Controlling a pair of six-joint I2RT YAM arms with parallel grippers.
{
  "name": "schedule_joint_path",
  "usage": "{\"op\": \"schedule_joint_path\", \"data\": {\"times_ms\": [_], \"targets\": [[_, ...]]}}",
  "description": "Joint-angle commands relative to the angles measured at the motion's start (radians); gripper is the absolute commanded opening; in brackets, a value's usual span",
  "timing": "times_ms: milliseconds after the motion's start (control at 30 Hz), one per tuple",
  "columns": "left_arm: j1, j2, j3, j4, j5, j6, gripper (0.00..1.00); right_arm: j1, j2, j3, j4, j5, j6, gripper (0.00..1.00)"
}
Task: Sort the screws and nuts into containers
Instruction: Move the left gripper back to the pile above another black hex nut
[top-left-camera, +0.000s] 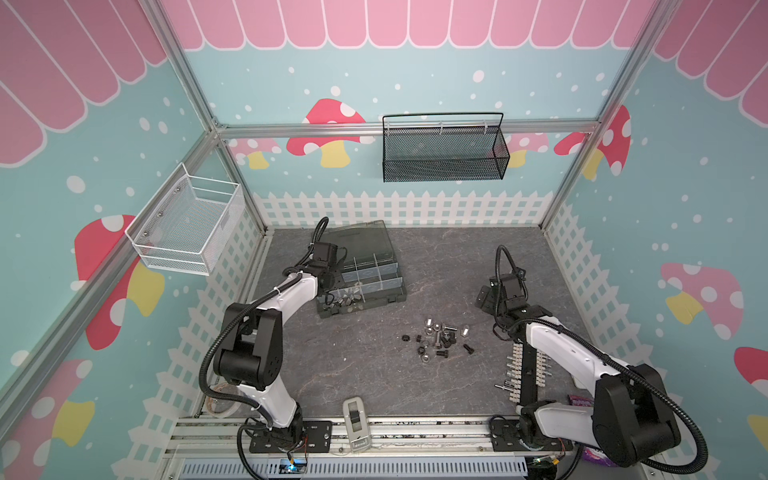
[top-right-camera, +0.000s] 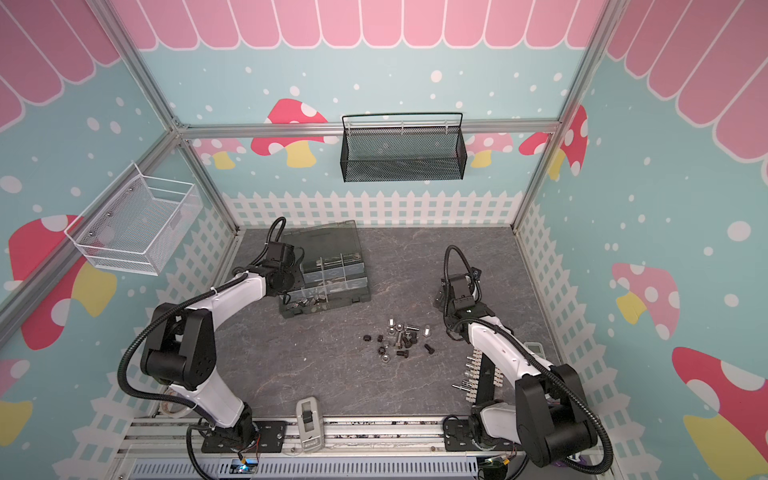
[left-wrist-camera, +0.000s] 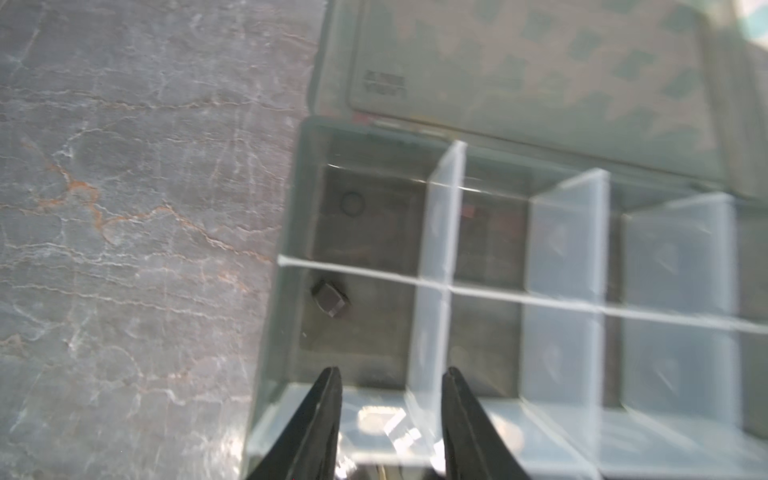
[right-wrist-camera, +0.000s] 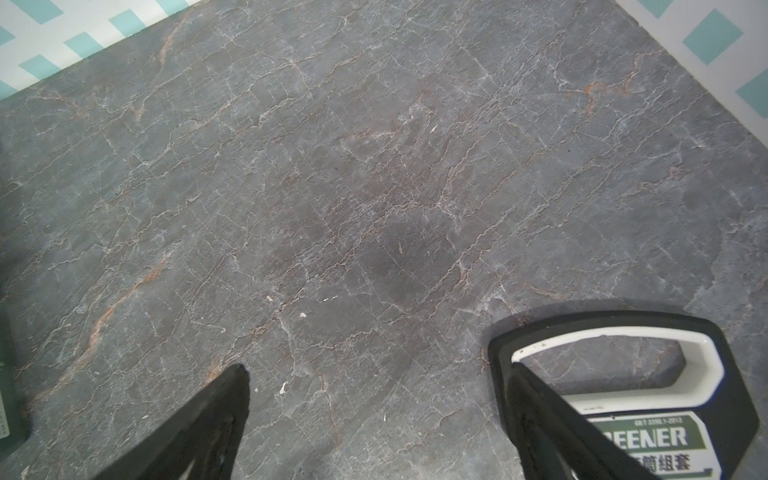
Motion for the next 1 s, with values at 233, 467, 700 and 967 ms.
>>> {"op": "schedule_joint_path", "data": {"times_ms": [233,467,700,967], "targets": [[-0.341,-0.11,-0.06,0.03,0.093,0.036,0.53,0.006,0.018,0.029,-0.019,0.009,0.013,0.97],[-0.52,-0.068,-0.08,0.034,0.134,0.07,0.55,0.006,0.03,0.034,-0.034,0.019,0.018,0.97],[-0.628,0.019,-0.091,0.034,0.157,0.259,0.57,0.006,0.039,0.036,-0.04,0.015,0.03,0.97],[-0.673,0.098,-0.076,-0.01,0.179,0.396,0.59,0.006,0.043,0.044,-0.046,0.008,0.033,0.97]]}}
